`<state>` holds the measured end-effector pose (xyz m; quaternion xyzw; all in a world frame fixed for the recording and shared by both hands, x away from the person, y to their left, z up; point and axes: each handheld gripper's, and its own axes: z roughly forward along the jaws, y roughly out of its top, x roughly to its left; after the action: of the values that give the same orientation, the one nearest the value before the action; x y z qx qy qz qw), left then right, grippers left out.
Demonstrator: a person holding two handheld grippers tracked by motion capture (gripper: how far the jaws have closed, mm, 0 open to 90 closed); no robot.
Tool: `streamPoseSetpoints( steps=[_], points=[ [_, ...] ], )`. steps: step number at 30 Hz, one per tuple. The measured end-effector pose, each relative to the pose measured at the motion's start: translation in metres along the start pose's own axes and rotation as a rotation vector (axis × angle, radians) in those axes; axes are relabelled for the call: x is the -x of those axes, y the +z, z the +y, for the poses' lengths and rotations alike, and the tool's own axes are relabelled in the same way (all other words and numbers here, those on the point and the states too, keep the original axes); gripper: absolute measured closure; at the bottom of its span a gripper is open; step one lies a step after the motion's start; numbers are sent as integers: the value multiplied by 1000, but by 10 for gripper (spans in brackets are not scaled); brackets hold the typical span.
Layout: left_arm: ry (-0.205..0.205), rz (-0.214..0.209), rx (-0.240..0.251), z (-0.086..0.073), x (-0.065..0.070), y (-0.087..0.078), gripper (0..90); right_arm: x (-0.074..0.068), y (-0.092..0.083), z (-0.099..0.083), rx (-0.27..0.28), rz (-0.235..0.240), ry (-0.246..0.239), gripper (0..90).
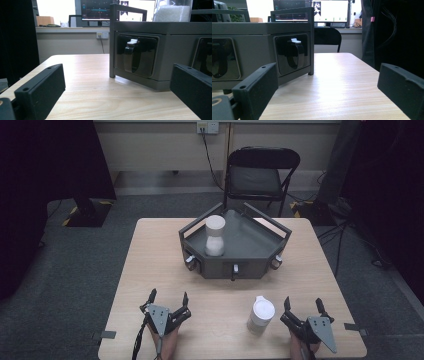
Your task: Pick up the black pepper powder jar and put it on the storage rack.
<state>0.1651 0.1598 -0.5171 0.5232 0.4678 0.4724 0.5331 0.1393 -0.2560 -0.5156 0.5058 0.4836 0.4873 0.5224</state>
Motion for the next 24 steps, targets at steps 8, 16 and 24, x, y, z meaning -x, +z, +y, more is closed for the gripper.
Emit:
streamPoseSetpoints(
  steps=[8, 16, 24],
  points=[
    [0, 0, 0, 0, 0, 0, 0, 0, 0, 0, -1, 1, 0, 20],
    [0, 0, 0, 0, 0, 0, 1, 0, 0, 0, 0, 1, 1, 19],
    [1, 16, 0, 0, 3, 0, 0, -1, 0, 0, 1, -6, 1, 6]
  ],
)
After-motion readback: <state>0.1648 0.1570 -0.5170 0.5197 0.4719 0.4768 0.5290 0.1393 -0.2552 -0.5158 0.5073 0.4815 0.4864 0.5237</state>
